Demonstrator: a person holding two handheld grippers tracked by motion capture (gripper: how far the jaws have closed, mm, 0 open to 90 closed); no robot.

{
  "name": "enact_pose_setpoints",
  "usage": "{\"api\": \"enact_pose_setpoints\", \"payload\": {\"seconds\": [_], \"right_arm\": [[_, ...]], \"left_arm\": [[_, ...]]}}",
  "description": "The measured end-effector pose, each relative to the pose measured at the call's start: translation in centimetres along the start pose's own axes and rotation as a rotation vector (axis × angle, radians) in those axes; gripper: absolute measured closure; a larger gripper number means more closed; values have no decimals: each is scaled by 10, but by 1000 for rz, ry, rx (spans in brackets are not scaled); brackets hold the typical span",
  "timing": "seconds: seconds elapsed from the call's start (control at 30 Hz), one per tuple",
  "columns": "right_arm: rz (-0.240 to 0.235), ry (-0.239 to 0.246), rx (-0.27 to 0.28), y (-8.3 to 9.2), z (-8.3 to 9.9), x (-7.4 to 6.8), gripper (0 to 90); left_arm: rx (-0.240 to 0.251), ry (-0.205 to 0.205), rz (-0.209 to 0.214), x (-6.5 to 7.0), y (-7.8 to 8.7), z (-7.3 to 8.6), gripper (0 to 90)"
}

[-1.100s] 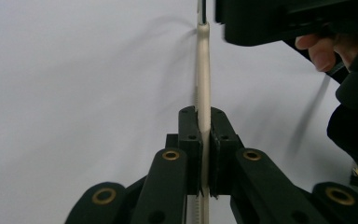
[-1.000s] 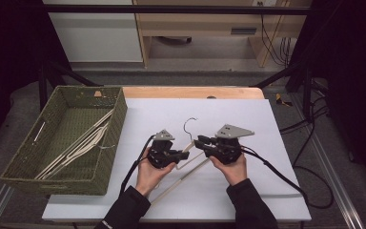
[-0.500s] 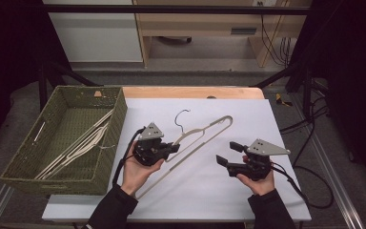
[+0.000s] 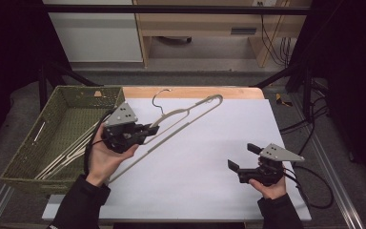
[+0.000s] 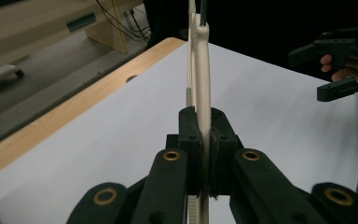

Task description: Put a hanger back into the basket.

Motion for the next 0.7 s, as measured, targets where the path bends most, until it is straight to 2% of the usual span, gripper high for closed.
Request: {"api": "enact_pose_setpoints", "payload": {"seconds": [0.2,0.33,0.7], "right_arm": [[9,-3,1,2,1,1,50],[15,-2,1,3,2,2,48],[21,-5,1,6,4,5,39]], "left_arm": [[2,-13,-45,-20,27,-5,859],[-28,-29,-93,-37,41,-2,859],[-72,-47,-202,-80,75,23,859]]}}
Point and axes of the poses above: each handheld gripper's, and its own axes: y roughly backward along the jaws, z roughly out of its underside, x roughly to its right, the point moved 3 cm from there along -y, roughly forward along the jaws, and after that the axes turned 5 degrees about -x, right-handed, at the moved point
